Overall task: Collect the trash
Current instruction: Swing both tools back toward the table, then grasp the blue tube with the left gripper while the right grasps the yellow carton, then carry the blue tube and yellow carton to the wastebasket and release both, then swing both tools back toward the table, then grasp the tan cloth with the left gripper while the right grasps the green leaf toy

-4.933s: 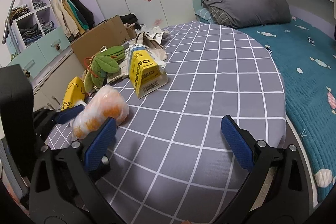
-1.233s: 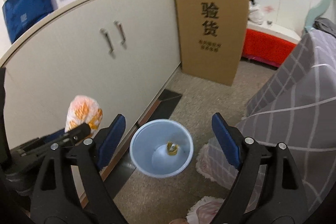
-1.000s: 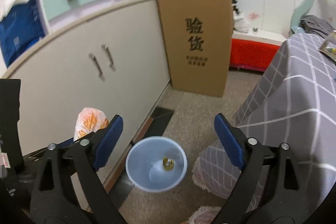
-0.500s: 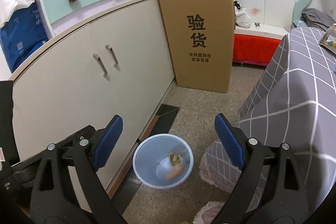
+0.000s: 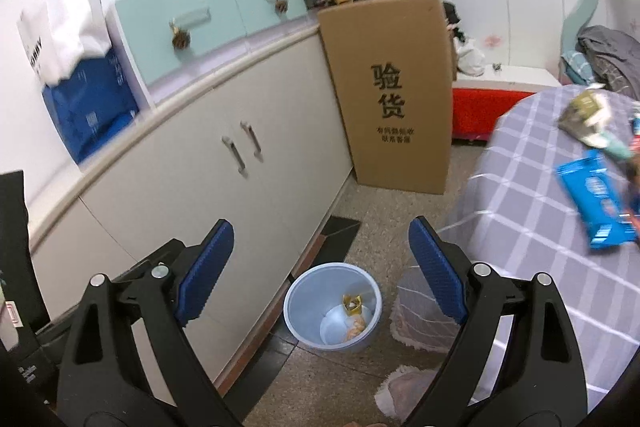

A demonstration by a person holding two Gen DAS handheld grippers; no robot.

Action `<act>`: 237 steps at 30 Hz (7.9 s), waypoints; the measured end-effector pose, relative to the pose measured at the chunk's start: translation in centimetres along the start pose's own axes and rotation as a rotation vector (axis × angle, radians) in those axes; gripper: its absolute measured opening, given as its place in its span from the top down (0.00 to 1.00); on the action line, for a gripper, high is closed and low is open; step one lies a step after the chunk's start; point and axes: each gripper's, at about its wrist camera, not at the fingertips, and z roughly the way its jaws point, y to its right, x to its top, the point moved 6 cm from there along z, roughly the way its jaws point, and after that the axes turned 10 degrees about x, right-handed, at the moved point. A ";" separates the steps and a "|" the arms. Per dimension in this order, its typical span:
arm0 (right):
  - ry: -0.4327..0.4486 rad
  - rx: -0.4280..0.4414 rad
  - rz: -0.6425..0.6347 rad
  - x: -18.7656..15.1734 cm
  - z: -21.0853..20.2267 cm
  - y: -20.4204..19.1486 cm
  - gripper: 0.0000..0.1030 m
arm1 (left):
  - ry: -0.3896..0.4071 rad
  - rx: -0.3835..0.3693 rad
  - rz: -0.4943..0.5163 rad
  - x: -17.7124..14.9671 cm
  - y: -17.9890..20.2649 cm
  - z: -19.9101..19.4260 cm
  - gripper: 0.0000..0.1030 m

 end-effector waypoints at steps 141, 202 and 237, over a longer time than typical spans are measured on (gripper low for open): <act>-0.252 -0.016 -0.068 -6.0 11.2 2.1 0.49 | -0.291 -0.023 0.039 -4.8 -0.9 13.4 0.24; 0.107 -0.230 0.126 1.5 -16.4 18.1 0.12 | -0.147 -0.220 0.364 -9.9 21.5 -6.5 0.21; 0.154 -0.232 0.139 6.0 -19.4 28.5 0.91 | -0.131 -0.262 0.533 -12.2 31.8 -5.5 0.21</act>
